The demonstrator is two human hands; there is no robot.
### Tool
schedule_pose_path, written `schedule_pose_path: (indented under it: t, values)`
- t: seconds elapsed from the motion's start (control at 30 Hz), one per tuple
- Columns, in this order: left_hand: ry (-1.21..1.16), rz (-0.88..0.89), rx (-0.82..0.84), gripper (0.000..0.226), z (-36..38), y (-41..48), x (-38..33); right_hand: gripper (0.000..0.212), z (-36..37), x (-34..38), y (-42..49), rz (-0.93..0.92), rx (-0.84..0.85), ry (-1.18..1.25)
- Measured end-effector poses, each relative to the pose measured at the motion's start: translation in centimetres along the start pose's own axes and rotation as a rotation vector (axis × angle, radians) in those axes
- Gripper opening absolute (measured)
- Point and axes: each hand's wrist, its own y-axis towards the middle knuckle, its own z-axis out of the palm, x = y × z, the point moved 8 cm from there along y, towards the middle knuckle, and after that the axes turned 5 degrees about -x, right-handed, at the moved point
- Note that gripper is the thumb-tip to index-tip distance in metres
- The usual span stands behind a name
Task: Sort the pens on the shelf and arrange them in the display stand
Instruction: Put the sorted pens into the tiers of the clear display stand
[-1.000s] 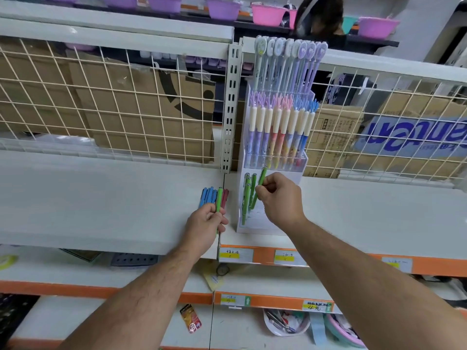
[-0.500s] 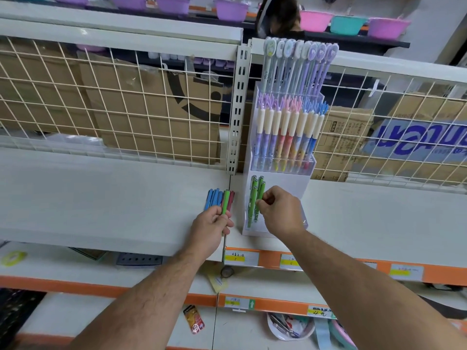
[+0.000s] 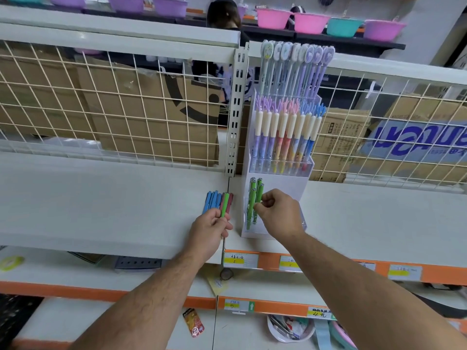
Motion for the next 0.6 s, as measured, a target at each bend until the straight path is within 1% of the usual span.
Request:
schedule_pose_path:
  t: [0.07,0.3,0.37,0.43,0.5,0.6]
  values:
    - [0.002,0.001,0.002,0.017,0.0,-0.1,0.0,0.02,0.0,-0.1,0.0,0.009,0.0,0.021]
    - [-0.037,-0.01,-0.004,0.016,-0.2,-0.4,-0.4,0.009,-0.9,-0.8,-1.5,0.057,-0.057,0.049]
    - [-0.067,-0.004,-0.005,0.016,-0.2,-0.6,-0.6,0.012,-0.3,-0.4,-2.3,0.023,-0.032,0.121]
    - [-0.088,0.003,0.008,0.017,0.0,-1.1,-0.8,0.016,0.7,0.4,-3.2,-0.025,0.036,0.182]
    - [-0.094,0.01,0.031,0.017,0.2,-1.6,-0.8,0.012,1.5,1.3,-4.0,-0.057,0.086,0.217]
    - [-0.084,0.048,0.056,0.017,0.5,-2.5,-1.2,0.01,2.0,2.2,-4.5,-0.07,0.105,0.285]
